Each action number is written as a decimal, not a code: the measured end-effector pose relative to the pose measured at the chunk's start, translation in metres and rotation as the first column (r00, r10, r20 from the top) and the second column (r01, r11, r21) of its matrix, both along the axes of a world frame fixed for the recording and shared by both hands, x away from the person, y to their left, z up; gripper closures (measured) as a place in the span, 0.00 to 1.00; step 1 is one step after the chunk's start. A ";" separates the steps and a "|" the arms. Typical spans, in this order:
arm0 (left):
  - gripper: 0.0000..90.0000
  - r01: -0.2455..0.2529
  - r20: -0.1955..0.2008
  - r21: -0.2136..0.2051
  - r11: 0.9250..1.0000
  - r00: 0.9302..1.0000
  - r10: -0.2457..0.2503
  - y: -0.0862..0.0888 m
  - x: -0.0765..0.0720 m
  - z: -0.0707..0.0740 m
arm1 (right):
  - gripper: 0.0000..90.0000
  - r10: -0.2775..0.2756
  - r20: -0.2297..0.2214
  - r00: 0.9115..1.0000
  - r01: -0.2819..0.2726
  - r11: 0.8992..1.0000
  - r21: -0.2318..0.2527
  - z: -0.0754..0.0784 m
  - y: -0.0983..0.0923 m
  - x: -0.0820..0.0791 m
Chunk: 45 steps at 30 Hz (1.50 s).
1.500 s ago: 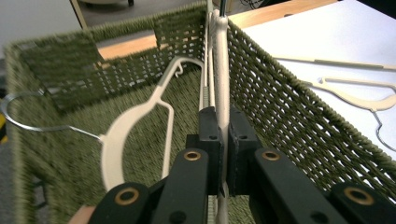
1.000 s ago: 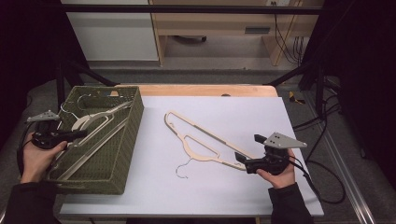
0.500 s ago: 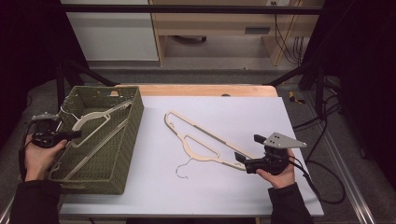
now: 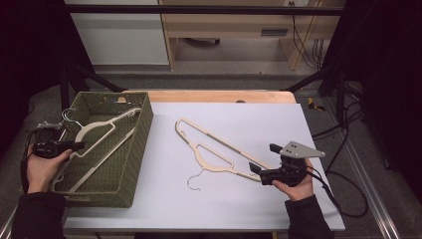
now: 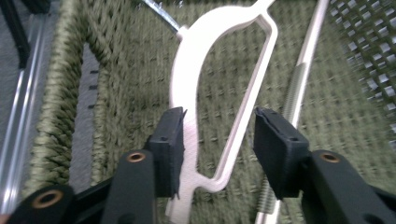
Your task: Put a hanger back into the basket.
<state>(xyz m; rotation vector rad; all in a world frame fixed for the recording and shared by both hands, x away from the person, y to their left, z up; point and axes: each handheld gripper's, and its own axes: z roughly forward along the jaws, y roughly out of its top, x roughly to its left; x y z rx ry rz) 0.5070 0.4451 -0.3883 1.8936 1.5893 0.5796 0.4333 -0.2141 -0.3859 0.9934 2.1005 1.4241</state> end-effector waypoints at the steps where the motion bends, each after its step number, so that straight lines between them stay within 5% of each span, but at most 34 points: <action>1: 0.56 -0.006 0.012 -0.008 1.000 1.000 0.006 -0.001 -0.001 0.001 | 0.05 -0.001 -0.002 1.000 0.001 1.000 0.000 0.000 0.000 0.000; 5: 0.45 0.031 0.085 -0.015 0.999 0.996 -0.030 -0.009 -0.008 0.013 | 0.05 0.003 0.000 1.000 -0.003 1.000 -0.001 0.001 -0.001 -0.001; 9: 0.35 0.083 0.166 -0.028 0.996 0.983 -0.077 -0.026 -0.015 0.026 | 0.05 -0.001 0.003 1.000 0.001 1.000 0.005 0.001 -0.001 -0.001; 13: 0.30 0.167 0.243 -0.037 0.985 0.958 -0.154 -0.048 -0.025 0.039 | 0.05 -0.001 0.007 1.000 0.000 1.000 0.008 0.001 -0.001 -0.001; 20: 0.21 0.300 0.344 -0.078 0.951 0.903 -0.256 -0.086 -0.044 0.054 | 0.04 0.001 0.014 1.000 -0.002 1.000 0.011 0.003 -0.003 -0.002; 24: 0.14 0.359 0.370 -0.085 0.930 0.878 -0.305 -0.107 -0.053 0.055 | 0.04 -0.010 0.014 1.000 0.010 1.000 0.011 0.003 -0.003 -0.002; 29: 0.12 0.408 0.386 -0.085 0.909 0.855 -0.347 -0.132 -0.061 0.051 | 0.04 -0.009 0.013 1.000 0.009 1.000 0.009 0.002 -0.002 -0.002; 33: 0.12 0.469 0.379 -0.068 0.880 0.829 -0.413 -0.162 -0.067 0.044 | 0.04 -0.004 0.018 1.000 0.004 1.000 0.011 0.003 -0.003 -0.002; 39: 0.12 0.519 0.364 -0.074 0.851 0.809 -0.462 -0.202 -0.077 0.028 | 0.04 -0.006 0.018 1.000 0.006 1.000 0.017 0.003 -0.003 -0.003; 40: 0.13 0.519 0.357 -0.069 0.852 0.810 -0.465 -0.205 -0.078 0.027 | 0.04 -0.004 0.018 1.000 0.003 1.000 0.017 0.003 -0.003 -0.003; 45: 0.14 0.540 0.361 -0.057 0.840 0.795 -0.487 -0.222 -0.083 0.023 | 0.04 -0.006 0.016 1.000 0.006 1.000 0.014 0.002 -0.002 -0.003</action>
